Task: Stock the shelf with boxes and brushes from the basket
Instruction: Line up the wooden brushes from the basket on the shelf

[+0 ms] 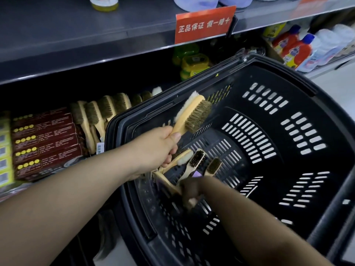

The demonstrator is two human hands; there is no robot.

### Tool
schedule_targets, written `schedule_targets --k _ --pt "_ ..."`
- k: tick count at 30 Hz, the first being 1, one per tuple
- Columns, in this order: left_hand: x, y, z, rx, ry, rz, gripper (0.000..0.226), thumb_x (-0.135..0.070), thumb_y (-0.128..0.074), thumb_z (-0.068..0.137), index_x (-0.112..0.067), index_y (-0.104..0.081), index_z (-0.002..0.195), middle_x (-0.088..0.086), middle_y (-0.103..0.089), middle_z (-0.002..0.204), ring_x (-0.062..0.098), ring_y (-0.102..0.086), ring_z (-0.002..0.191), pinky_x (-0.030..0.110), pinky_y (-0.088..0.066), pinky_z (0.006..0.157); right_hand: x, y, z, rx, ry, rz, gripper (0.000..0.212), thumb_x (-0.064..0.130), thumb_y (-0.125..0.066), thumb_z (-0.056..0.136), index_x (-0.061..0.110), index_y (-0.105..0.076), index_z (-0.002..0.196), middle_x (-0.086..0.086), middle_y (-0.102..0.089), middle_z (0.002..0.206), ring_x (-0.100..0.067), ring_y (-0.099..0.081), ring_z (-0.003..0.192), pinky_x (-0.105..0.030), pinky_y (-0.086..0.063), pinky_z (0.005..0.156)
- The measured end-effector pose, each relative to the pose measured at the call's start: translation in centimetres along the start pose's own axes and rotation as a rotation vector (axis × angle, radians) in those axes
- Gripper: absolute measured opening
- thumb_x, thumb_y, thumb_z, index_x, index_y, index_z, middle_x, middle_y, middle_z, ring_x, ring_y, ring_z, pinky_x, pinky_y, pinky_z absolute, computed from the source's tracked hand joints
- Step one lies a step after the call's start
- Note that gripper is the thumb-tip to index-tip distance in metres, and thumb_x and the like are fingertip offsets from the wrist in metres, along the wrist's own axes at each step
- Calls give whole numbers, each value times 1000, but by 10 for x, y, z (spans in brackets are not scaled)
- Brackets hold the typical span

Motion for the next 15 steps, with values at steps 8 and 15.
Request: schedule_targets --k 8,15 --pt "-7 -3 1 21 -22 88 29 -26 -33 102 -17 -61 104 -7 -62 94 1 -56 81 5 -39 54 -6 99 -142 67 408 664 36 6 -58 78 20 -62 111 -4 -65 110 -17 -65 98 -29 -55 81" --pt "4 -20 -6 151 124 -57 38 -35 -38 100 -21 -50 133 2 -54 136 20 -47 129 42 -33 110 4 121 -174 -213 565 927 20 16 -54 78 11 -68 91 0 -72 85 -10 -66 73 -16 -53 55"
Point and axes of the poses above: each hand's wrist, its own z-axis towards the middle knuckle, its own y-axis out of the back of the hand, x = y × z, the point moved 6 cm from there along z, towards the middle knuckle
